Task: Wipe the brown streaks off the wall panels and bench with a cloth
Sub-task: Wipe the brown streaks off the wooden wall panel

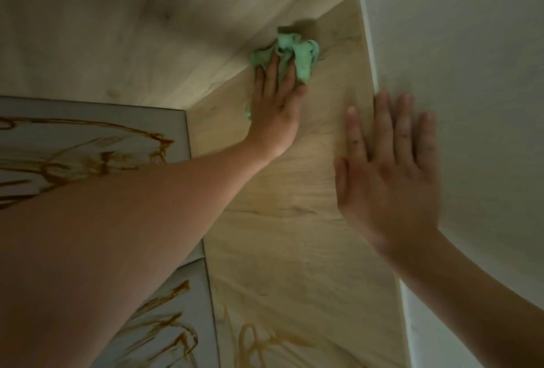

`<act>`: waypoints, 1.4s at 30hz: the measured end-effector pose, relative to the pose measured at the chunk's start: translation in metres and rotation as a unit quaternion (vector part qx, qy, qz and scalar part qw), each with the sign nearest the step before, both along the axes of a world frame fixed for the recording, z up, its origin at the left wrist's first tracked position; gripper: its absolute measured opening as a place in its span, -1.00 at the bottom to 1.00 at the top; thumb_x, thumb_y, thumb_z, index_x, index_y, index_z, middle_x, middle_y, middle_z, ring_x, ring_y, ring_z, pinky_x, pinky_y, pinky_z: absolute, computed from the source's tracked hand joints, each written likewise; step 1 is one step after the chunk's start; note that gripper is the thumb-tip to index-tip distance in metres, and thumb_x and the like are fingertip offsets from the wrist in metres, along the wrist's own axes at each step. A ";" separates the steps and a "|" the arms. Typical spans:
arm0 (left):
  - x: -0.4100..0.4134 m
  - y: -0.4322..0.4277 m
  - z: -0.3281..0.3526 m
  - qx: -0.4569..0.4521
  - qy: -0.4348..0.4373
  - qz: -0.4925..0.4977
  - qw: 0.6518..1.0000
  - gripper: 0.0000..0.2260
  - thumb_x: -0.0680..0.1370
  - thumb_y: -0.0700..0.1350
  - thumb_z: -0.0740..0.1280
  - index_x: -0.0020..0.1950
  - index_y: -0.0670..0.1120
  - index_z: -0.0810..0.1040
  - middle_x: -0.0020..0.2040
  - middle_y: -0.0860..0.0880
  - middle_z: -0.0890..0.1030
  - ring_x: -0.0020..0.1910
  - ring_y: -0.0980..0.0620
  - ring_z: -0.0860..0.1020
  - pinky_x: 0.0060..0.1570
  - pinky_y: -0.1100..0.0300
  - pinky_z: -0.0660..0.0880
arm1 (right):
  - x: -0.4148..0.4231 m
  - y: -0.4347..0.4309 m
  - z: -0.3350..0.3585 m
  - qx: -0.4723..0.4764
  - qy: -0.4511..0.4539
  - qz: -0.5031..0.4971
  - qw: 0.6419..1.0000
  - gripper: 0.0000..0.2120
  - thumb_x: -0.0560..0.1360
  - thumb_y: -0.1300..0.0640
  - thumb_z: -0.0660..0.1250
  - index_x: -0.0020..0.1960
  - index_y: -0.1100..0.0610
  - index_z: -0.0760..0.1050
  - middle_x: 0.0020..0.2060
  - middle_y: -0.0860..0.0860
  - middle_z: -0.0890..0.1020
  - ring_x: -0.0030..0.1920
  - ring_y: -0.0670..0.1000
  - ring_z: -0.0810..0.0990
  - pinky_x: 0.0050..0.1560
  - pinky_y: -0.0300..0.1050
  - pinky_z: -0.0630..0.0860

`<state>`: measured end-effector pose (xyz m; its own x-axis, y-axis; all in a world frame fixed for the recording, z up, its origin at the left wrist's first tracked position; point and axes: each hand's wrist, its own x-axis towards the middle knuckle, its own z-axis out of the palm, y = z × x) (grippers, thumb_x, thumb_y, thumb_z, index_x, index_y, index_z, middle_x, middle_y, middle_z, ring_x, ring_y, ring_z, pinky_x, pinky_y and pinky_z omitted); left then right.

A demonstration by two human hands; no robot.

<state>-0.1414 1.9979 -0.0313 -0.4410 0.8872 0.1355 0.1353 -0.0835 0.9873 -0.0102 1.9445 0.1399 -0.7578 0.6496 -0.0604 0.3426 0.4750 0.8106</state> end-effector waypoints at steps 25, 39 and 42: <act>0.006 0.018 -0.143 -0.044 -0.397 0.061 0.915 -0.36 0.61 0.28 0.20 0.63 0.02 0.29 0.65 -0.08 0.21 0.63 -0.06 0.16 0.61 -0.09 0.07 | 0.000 0.004 -0.022 0.020 0.053 -0.009 0.998 -0.49 0.75 -0.08 0.08 0.67 -0.04 0.15 0.58 0.44 0.11 0.60 0.47 0.02 0.59 0.39 -0.06; -0.022 0.015 -0.258 -0.266 -0.485 0.092 0.828 -0.51 0.73 0.21 0.02 0.36 -0.03 0.59 0.17 -0.01 0.64 0.08 0.06 0.57 0.07 0.24 0.49 | -0.006 0.002 -0.021 0.035 0.020 -0.034 0.999 -0.48 0.74 -0.12 0.09 0.67 -0.04 0.16 0.57 0.45 0.11 0.58 0.51 0.01 0.60 0.37 -0.13; -0.017 0.005 -0.241 -0.272 -0.519 0.095 0.805 -0.57 0.74 0.12 0.09 0.44 -0.07 0.53 0.24 -0.02 0.58 0.13 0.06 0.50 0.11 0.17 0.48 | -0.006 0.001 -0.021 0.037 0.025 -0.042 0.998 -0.48 0.74 -0.13 0.07 0.67 -0.05 0.16 0.58 0.45 0.09 0.59 0.50 -0.01 0.60 0.36 -0.14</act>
